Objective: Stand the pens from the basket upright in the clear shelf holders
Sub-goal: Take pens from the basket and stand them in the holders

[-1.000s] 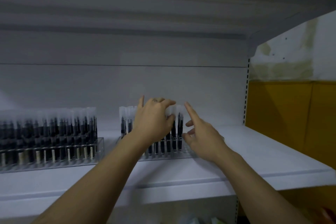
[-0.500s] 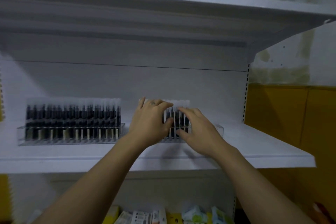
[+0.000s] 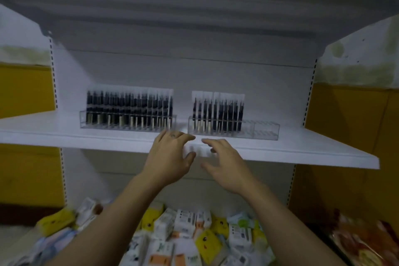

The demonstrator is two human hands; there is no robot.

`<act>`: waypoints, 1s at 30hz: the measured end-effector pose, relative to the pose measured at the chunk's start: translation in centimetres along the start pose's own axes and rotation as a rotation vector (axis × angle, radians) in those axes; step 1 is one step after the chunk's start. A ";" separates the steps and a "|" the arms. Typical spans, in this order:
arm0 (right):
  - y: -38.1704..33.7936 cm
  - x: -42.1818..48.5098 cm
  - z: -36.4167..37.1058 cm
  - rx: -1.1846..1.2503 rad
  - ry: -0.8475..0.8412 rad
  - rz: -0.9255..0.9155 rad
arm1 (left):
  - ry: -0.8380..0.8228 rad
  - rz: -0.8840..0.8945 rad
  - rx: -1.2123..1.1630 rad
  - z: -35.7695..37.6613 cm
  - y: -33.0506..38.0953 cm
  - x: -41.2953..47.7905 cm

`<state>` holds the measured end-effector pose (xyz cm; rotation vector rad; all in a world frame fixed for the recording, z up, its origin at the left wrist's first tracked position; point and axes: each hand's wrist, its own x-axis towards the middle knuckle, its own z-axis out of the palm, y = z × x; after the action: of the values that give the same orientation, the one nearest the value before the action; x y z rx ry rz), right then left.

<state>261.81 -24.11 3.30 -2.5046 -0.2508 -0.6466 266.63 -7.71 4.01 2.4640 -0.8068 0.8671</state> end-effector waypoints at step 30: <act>13.9 -10.0 30.5 -0.009 -0.848 0.363 | -0.759 -0.684 -0.167 23.7 -13.8 -25.1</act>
<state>269.41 -19.69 -30.52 -2.5913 -0.0798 0.5803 269.56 -0.45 -32.27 2.6179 -0.1660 -0.3810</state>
